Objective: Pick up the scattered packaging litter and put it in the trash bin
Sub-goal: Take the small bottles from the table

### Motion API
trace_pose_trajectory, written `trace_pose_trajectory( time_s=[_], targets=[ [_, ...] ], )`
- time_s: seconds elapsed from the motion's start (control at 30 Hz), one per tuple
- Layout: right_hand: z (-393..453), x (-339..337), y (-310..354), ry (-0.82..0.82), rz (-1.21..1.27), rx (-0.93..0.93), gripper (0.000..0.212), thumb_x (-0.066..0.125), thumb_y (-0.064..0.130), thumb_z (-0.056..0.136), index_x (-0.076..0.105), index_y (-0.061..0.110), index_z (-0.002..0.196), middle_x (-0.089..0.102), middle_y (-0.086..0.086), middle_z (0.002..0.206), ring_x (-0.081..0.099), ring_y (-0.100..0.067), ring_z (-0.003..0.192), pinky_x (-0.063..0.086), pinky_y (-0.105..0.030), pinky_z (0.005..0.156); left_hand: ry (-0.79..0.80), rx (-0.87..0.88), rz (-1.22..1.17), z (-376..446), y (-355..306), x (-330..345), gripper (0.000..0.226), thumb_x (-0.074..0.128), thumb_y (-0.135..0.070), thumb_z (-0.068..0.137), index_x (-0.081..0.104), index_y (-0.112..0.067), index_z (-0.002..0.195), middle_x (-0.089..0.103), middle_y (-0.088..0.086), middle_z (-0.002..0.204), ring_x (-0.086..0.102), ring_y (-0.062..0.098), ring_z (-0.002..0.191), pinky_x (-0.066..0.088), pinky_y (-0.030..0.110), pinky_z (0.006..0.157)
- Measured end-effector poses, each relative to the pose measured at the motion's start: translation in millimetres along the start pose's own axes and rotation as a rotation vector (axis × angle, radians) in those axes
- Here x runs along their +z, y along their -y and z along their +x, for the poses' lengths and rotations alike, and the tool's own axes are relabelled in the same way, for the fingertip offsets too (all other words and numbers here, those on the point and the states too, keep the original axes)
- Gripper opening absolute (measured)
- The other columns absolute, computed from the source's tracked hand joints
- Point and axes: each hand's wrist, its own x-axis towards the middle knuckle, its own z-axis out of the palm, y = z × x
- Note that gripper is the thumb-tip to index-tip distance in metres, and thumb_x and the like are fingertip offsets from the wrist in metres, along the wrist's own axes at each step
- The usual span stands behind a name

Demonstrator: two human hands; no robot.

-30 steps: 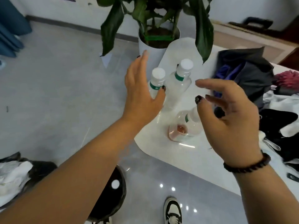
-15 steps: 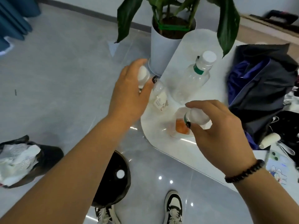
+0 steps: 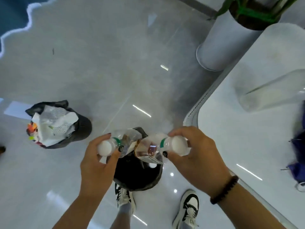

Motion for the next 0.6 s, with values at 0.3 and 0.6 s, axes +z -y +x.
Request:
trace_pose_trajectory(
  time_s=[0.3,0.6],
  targets=[
    [32,113,-22,0.084,-0.099,0.220,0.032,0.066,0.008,0.075,0.061,0.027,0.099,0.054,0.009,0.098,0.052,-0.011,0.088,0.038,-0.010,0.072,0.291,-0.155,0.201,-8,110,20,0.039,0.071,-0.011,0.079,0.057,-0.026,0.112,0.060,-0.008,0.107,0.058,0.011,0.096,0.041,0.008,0.078],
    [81,158,-38,0.235,-0.194,0.360,0.027,0.062,0.004,0.076,0.060,0.021,0.098,0.052,-0.002,0.105,0.046,-0.015,0.089,0.036,-0.020,0.073,0.549,-0.260,0.281,3,152,44,0.041,0.061,-0.018,0.087,0.051,-0.018,0.127,0.060,-0.002,0.122,0.056,0.019,0.114,0.045,0.029,0.096]
  ],
)
